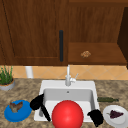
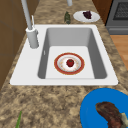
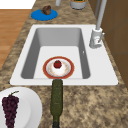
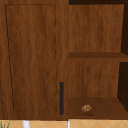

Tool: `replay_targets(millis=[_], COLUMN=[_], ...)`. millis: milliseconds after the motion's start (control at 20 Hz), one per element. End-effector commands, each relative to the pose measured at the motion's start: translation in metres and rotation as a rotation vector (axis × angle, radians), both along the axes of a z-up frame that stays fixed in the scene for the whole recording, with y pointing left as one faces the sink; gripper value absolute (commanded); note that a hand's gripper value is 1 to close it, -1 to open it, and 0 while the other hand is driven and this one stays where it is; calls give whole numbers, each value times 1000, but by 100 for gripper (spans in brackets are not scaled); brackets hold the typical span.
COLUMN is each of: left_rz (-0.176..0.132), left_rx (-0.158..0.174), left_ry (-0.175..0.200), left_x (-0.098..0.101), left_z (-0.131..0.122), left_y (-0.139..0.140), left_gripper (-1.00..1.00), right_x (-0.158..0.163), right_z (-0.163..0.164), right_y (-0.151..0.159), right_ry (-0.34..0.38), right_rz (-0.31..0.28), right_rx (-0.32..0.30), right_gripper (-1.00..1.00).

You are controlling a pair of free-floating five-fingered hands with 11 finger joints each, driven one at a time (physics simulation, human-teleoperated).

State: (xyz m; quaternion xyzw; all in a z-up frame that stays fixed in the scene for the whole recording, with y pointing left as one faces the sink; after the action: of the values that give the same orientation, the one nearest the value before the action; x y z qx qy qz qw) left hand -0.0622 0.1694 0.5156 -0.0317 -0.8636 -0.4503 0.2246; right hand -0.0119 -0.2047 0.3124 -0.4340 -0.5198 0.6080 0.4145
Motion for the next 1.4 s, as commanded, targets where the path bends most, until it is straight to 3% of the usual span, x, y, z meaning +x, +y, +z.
replay_targets(millis=[0, 250, 450, 650, 800, 1150, 1350], left_rz=[84, 89, 80, 50, 56, 71, 99], left_rx=[-105, -112, -142, -169, -192, -210, -243], left_ry=[-17, -22, -15, -52, -57, -80, -72], left_x=[-1, -2, -1, 6, 9, 14, 12], left_z=[8, 18, 22, 20, 20, 21, 23], left_y=[-2, -3, -5, -9, -12, -19, -19], left_gripper=[-100, -100, -100, -100, -100, -100, -100], right_x=[0, 0, 0, 0, 0, 0, 0], right_z=[0, 0, 0, 0, 0, 0, 0], right_y=[0, 0, 0, 0, 0, 0, 0], right_ry=[0, 0, 0, 0, 0, 0, 0], right_rz=[0, 0, 0, 0, 0, 0, 0], right_rx=[0, 0, 0, 0, 0, 0, 0], right_gripper=[0, 0, 0, 0, 0, 0, 0])
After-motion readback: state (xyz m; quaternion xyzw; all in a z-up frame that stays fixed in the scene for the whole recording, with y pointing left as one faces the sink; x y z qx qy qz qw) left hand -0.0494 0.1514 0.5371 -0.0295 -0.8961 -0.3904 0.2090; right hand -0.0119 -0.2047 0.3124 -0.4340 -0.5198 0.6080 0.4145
